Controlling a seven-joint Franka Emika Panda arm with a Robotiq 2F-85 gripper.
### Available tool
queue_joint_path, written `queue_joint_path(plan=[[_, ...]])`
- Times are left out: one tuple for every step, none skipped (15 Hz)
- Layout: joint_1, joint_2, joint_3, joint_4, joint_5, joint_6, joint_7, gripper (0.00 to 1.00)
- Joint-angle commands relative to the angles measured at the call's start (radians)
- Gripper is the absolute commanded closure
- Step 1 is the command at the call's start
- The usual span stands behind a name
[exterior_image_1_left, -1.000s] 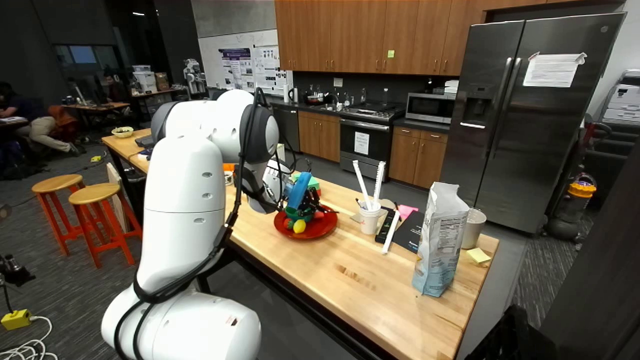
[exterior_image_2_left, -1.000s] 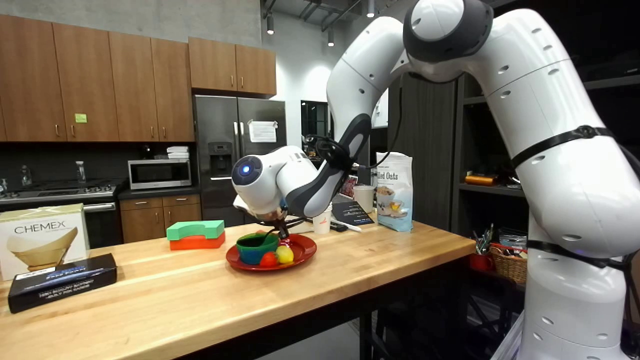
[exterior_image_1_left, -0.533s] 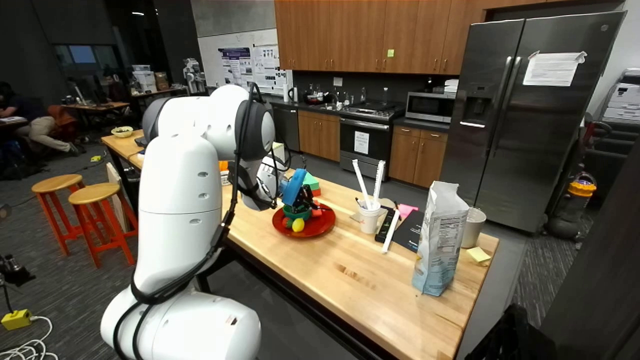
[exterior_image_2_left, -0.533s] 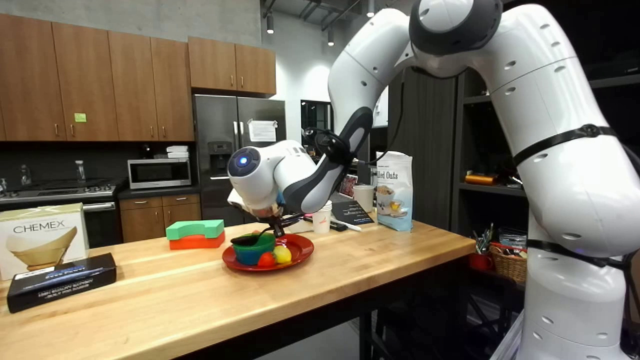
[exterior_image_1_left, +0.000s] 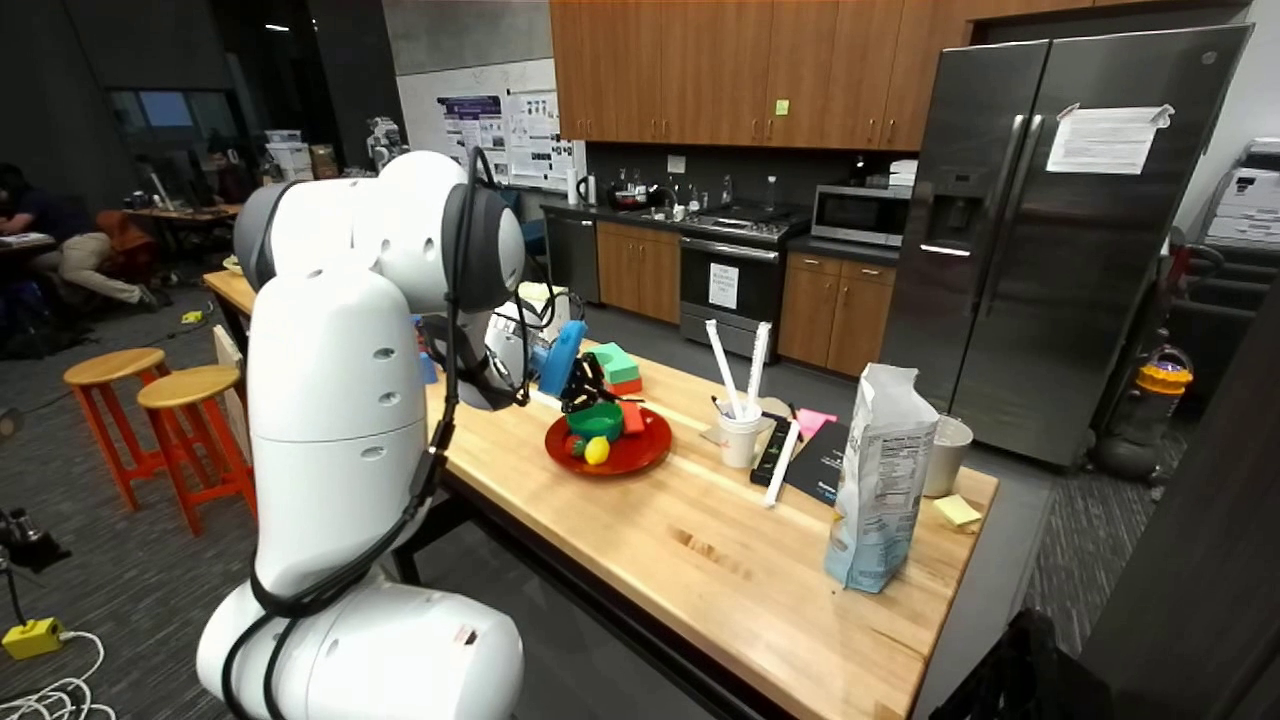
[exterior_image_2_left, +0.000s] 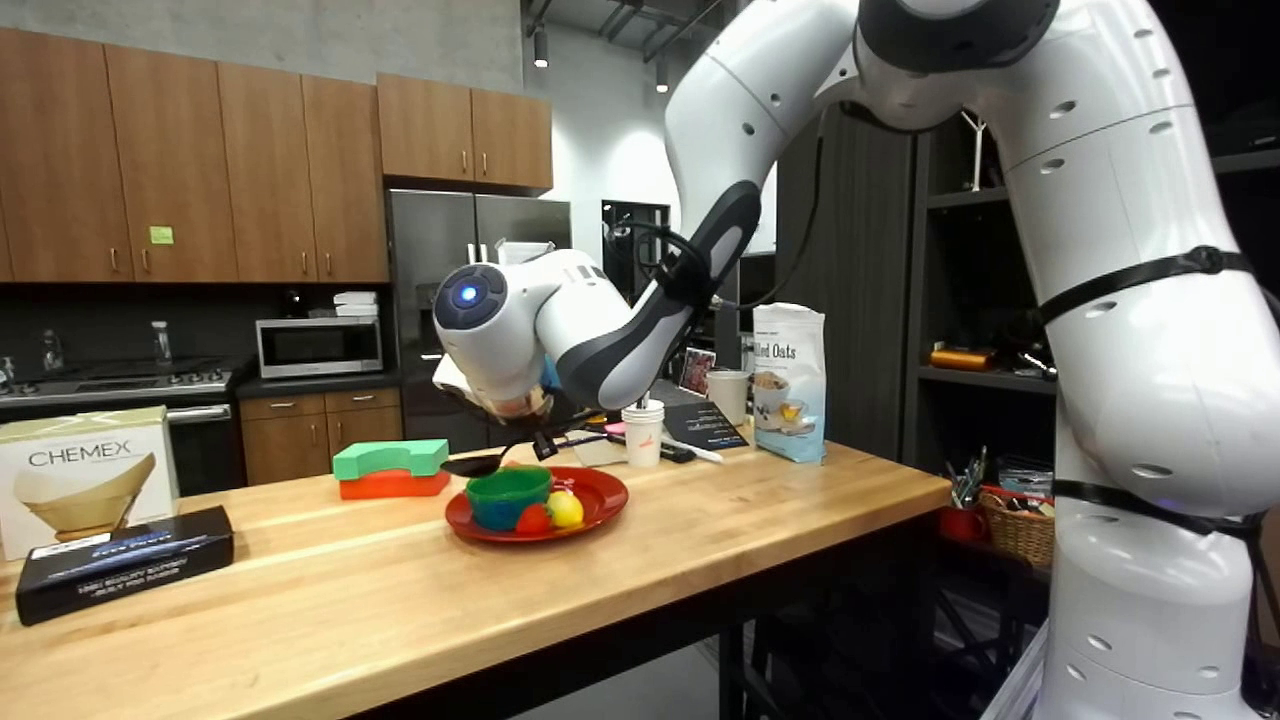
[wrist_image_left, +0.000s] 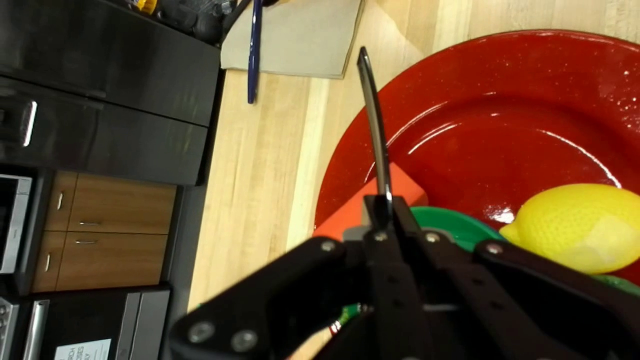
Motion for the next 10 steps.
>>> queue_joint_path(plan=[[0.001,-0.047,0.006,-0.033,0.021,-0.025,-0.01,0.99],[0.002,-0.048,0.007,-0.033,0.024,-0.034,-0.009,0.99],[0.003,-0.049,0.009,-0.033,0.03,-0.045,-0.011,0.99],[0.003,-0.049,0.011,-0.032,0.036,-0.055,-0.012,0.99],[0.003,-0.05,0.013,-0.032,0.047,-0.065,-0.014,0.99],[0.002,-0.05,0.017,-0.031,0.071,-0.074,-0.022,0.99],[0.001,-0.05,0.02,-0.03,0.095,-0.079,-0.028,0.99],[-0.001,-0.051,0.024,-0.029,0.131,-0.079,-0.043,0.99],[-0.003,-0.053,0.027,-0.029,0.16,-0.073,-0.054,0.99],[-0.003,-0.054,0.029,-0.028,0.188,-0.074,-0.063,0.99]])
